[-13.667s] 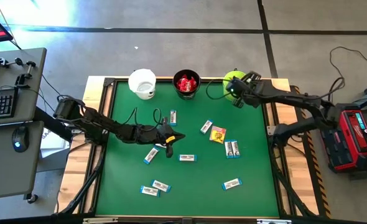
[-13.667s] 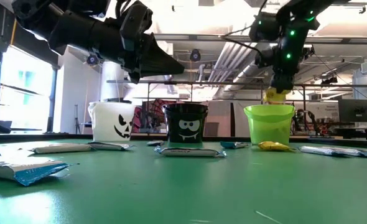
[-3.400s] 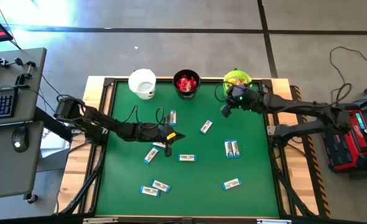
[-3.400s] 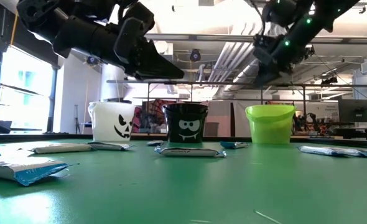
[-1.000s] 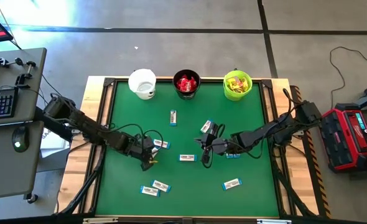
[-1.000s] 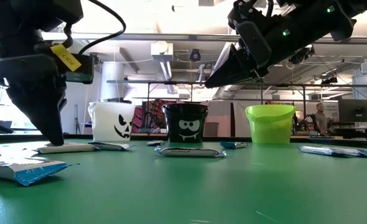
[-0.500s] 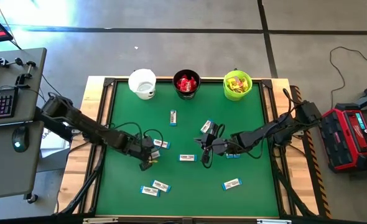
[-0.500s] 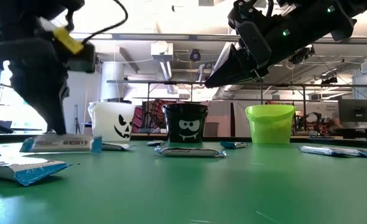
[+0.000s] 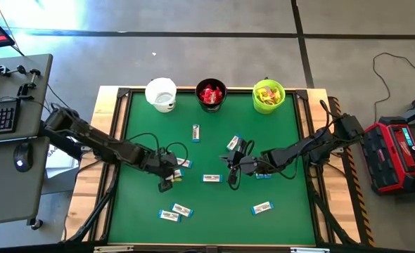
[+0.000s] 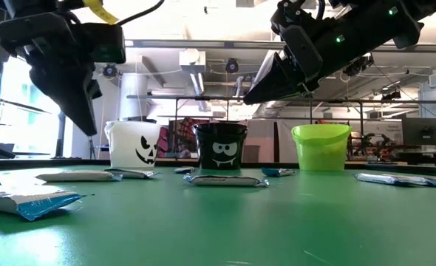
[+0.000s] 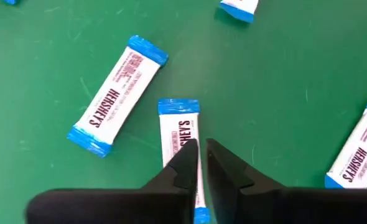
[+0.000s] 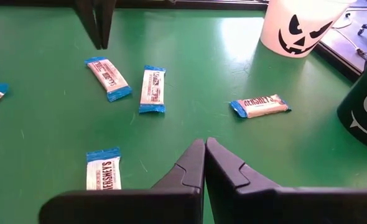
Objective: Sort candy by brand, put in halloween buckets
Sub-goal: Put the white chocolate bar into the white bucket, then put the white candy into the white plastic bucket
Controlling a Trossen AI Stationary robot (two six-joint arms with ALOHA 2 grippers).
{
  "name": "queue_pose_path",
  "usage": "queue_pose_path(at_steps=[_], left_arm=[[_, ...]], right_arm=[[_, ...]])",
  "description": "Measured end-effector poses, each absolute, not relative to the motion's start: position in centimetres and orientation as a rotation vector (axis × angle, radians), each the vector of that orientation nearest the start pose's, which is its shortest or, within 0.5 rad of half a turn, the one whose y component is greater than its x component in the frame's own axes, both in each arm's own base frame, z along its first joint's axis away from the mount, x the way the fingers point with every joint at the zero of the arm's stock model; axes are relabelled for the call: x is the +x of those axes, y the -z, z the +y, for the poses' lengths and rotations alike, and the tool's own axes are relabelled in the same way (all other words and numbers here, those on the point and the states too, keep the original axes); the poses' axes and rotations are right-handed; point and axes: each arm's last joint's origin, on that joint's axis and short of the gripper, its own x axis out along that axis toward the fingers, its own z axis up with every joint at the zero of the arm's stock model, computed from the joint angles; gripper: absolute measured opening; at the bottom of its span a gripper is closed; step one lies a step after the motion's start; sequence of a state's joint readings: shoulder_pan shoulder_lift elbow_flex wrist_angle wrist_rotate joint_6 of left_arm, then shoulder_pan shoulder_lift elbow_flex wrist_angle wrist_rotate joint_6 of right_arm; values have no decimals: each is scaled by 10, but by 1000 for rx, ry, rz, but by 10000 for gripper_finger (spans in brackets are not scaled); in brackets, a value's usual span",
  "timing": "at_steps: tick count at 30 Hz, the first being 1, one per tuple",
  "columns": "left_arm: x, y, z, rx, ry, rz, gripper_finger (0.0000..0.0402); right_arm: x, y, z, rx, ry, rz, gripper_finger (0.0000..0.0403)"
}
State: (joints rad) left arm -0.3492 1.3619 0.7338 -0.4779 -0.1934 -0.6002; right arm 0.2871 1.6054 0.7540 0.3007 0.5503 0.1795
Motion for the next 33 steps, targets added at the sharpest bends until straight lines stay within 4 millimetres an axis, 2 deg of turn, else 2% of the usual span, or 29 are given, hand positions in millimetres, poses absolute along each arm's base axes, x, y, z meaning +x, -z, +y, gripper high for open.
queue_pose_path(at_steps=[10, 16, 26, 33], left_arm=[[235, -156, -85, -209, -201, 1154, 153], [237, -147, -86, -168, -244, 1166, 207], [240, -134, -83, -168, -263, 1225, 217], [240, -133, -82, -183, -250, 1236, 184]], right_arm=[[306, -174, 74, -50, 299, 485, 0], [305, -173, 74, -51, 297, 489, 0], [305, -173, 75, -51, 296, 490, 0], [305, -173, 75, -50, 294, 491, 0]])
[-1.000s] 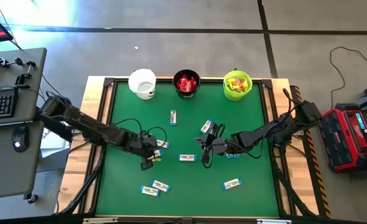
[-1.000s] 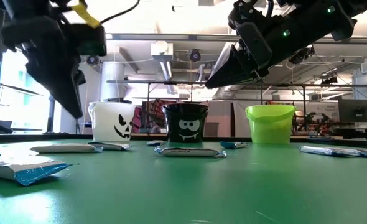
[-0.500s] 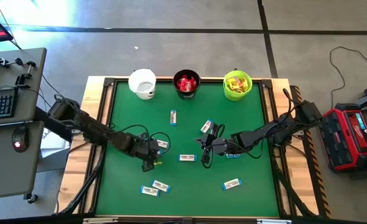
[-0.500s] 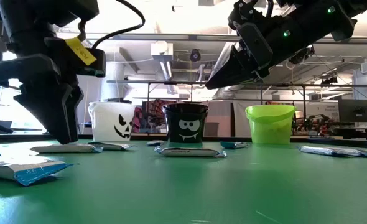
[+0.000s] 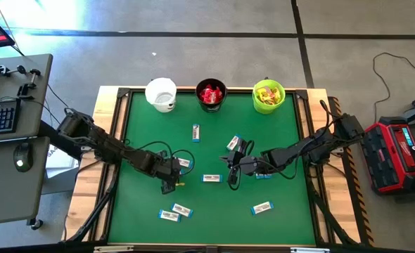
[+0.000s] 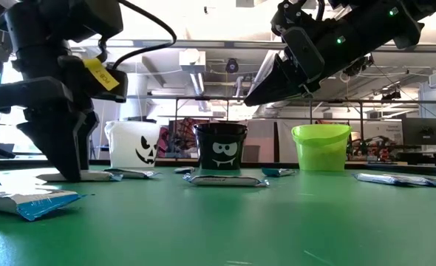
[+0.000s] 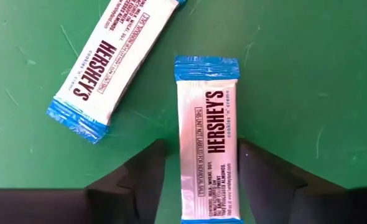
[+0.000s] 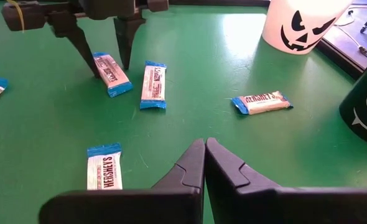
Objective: Sort candy by brand, put in halloween buckets
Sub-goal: Put the white candy into the white plastic bucket
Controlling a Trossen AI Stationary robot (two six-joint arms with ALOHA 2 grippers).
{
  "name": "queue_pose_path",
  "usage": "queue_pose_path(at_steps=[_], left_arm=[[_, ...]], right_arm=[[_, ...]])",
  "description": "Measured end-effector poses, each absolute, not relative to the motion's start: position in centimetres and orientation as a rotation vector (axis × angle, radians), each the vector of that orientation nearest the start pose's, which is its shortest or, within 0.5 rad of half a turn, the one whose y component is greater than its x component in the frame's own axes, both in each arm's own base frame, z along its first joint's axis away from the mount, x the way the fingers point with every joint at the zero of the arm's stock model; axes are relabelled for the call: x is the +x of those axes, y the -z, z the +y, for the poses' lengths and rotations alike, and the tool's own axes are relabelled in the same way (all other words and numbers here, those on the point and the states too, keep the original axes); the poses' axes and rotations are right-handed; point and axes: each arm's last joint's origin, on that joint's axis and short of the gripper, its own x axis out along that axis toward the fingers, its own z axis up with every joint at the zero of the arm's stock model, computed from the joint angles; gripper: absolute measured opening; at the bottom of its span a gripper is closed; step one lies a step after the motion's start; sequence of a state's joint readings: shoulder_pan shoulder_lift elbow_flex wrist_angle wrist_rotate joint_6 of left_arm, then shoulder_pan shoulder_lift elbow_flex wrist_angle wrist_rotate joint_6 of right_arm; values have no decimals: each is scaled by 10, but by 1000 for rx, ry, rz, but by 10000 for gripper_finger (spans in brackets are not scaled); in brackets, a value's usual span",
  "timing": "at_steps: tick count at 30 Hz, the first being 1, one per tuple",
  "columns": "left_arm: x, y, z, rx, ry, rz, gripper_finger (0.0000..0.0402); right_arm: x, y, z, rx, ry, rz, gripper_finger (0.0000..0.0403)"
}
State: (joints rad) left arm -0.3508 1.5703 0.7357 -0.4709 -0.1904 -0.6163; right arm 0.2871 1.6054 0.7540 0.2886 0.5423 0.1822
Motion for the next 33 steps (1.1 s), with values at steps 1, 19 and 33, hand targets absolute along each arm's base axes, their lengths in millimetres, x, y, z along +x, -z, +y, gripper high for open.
queue_pose_path(at_steps=[1, 19, 33], left_arm=[[240, -133, -82, -185, -247, 1237, 177], [236, -151, -82, -227, -204, 1193, 113], [227, -194, -40, -318, -333, 1014, 113]], right_arm=[[305, -173, 75, -50, 294, 490, 0], [305, -173, 75, -50, 294, 491, 0], [305, -173, 75, -50, 294, 491, 0]])
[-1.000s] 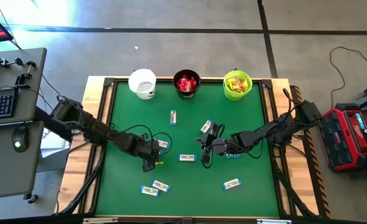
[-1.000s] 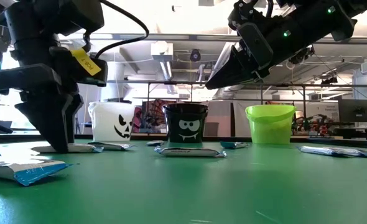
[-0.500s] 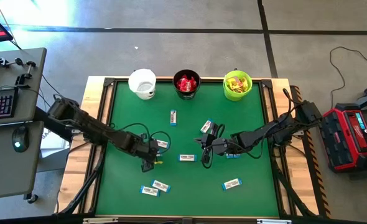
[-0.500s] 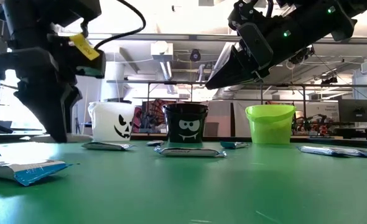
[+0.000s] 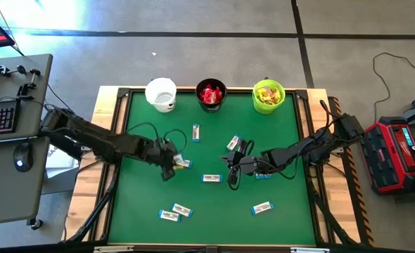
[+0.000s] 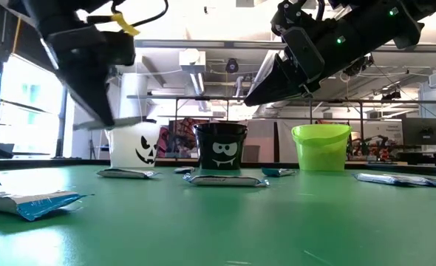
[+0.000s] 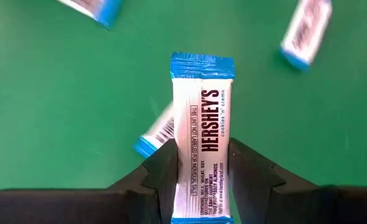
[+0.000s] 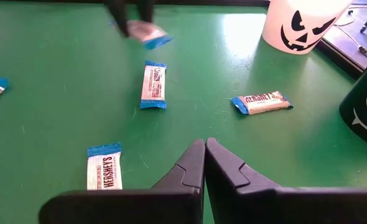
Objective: Sort candy by brand, put in halloween buckets
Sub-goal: Put the white candy into the white plastic bucket
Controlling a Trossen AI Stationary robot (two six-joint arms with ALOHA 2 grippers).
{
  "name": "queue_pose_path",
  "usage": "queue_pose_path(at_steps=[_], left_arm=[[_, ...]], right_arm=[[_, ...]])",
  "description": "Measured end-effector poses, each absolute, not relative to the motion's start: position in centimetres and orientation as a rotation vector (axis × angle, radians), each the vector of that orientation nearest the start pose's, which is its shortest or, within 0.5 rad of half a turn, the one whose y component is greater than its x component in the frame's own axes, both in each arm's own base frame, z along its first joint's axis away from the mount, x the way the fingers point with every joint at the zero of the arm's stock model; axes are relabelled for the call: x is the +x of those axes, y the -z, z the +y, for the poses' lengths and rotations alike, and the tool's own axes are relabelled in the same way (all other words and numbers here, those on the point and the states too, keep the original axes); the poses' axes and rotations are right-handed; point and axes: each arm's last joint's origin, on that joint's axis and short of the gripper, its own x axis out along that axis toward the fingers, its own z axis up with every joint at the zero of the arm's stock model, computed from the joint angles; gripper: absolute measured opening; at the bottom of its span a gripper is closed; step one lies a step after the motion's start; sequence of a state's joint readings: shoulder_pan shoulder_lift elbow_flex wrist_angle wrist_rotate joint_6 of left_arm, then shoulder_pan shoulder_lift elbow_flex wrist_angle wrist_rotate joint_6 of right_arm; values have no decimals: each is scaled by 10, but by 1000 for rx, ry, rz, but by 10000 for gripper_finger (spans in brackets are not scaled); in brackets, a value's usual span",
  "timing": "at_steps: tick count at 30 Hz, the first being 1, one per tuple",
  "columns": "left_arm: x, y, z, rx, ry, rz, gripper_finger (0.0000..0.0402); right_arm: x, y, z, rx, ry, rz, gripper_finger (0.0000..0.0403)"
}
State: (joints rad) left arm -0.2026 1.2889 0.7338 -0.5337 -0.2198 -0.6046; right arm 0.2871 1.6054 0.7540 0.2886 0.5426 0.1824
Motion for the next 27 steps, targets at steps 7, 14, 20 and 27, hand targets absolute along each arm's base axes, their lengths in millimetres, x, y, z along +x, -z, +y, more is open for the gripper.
queue_pose_path(at_steps=[7, 14, 20, 27], left_arm=[[222, -231, 4, -310, -437, 903, 113], [214, -280, 56, -257, -590, 849, 113], [203, -308, 107, -236, -686, 867, 113], [197, -305, 165, -249, -770, 979, 113]], right_arm=[[305, -173, 75, -50, 294, 490, 0], [305, -173, 75, -41, 297, 489, 0], [305, -173, 74, -39, 297, 489, 0], [305, -172, 74, -34, 300, 497, 0]])
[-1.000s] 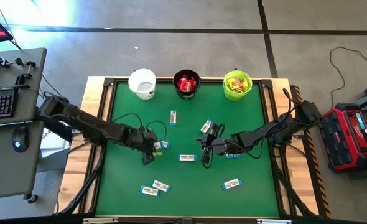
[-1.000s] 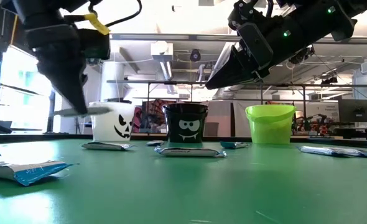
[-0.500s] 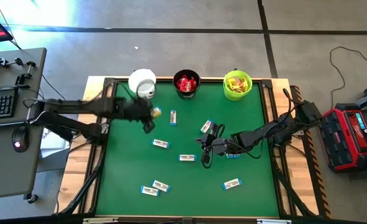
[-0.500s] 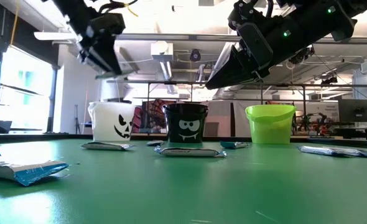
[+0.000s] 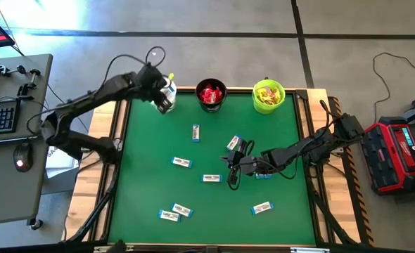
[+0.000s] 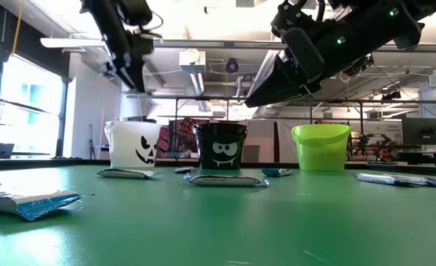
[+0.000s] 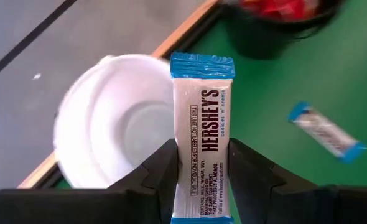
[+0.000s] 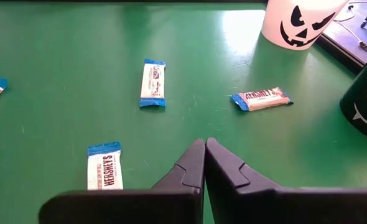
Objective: Sort candy by brand, put in halloween buckets
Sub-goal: Put the white candy into the white plastic bucket
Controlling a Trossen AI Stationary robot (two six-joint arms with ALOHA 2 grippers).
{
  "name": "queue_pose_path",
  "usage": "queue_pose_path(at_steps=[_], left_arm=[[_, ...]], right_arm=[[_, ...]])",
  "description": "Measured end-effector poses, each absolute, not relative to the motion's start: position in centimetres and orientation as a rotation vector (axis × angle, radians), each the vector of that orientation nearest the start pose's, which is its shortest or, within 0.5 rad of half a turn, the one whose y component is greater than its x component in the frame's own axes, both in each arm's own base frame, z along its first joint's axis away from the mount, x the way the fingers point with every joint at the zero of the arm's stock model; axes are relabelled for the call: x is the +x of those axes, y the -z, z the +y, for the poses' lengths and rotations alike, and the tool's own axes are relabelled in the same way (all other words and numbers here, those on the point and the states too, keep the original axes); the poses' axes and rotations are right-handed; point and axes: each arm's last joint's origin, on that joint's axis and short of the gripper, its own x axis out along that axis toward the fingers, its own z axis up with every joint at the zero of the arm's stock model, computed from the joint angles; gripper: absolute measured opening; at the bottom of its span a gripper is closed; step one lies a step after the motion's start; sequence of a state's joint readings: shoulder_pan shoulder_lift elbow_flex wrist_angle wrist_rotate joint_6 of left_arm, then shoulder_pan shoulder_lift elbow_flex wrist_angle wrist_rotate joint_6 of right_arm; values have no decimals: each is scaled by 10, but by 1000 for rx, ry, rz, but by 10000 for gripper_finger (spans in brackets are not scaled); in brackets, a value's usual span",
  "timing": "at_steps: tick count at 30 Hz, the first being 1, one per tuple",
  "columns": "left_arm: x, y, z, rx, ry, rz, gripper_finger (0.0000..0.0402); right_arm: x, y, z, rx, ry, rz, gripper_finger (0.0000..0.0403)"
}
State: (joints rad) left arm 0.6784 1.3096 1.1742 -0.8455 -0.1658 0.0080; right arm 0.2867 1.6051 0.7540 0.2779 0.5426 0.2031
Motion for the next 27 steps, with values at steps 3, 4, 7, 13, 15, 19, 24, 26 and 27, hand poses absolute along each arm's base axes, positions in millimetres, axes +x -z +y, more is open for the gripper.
queue_pose_path(at_steps=[3, 4, 7, 13, 15, 19, 24, 26, 27], left_arm=[[197, -292, 187, -263, -788, 1046, 113], [198, -287, 195, -267, -791, 1072, 113], [198, -273, 216, -275, -797, 1138, 113], [194, -255, 252, -358, -765, 1179, 113], [193, -249, 259, -376, -765, 1193, 113], [194, -238, 265, -389, -743, 1227, 113], [198, -229, 269, -390, -732, 1236, 113], [198, -227, 270, -391, -731, 1237, 113], [199, -226, 270, -393, -729, 1241, 113]], right_arm=[[305, -172, 74, -36, 300, 500, 0], [305, -172, 74, -36, 300, 501, 0], [305, -172, 74, -35, 301, 501, 0], [305, -172, 74, -35, 301, 501, 0], [305, -172, 74, -35, 301, 502, 0], [305, -172, 74, -38, 301, 503, 0], [305, -172, 74, -38, 300, 503, 0], [304, -172, 74, -39, 301, 504, 0], [304, -172, 74, -38, 300, 504, 0]])
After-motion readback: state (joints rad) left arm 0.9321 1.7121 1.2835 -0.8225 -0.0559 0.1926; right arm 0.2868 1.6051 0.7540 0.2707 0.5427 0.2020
